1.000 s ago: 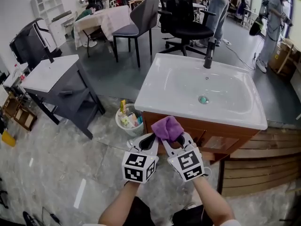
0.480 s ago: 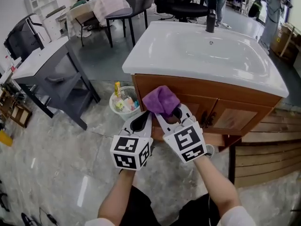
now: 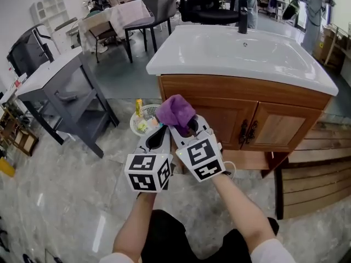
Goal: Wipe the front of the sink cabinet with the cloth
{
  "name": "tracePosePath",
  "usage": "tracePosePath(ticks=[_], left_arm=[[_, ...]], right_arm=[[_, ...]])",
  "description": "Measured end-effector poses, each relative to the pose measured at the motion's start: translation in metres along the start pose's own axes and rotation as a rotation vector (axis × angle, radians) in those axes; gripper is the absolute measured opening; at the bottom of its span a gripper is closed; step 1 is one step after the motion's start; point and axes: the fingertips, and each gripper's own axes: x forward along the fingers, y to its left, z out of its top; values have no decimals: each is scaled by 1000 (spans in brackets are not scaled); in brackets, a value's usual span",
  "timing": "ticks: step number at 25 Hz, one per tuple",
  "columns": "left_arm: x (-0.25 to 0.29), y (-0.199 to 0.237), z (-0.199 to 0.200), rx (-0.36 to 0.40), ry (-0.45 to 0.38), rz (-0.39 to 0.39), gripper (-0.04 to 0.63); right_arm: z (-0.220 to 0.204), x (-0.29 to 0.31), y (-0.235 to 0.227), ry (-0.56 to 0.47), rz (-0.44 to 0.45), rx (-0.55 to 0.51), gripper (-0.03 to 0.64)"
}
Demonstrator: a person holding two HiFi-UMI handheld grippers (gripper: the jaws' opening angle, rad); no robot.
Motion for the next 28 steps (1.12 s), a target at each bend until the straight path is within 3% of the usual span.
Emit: tracePosePath(ticks=[7, 28], left_arm=[[1, -1, 0, 14, 9, 14, 5], [43, -106, 4, 26, -8, -208, 5]], right_arm=[[-10, 6, -5, 23, -48, 3, 72], [-24, -93, -95, 96, -213, 20, 72]])
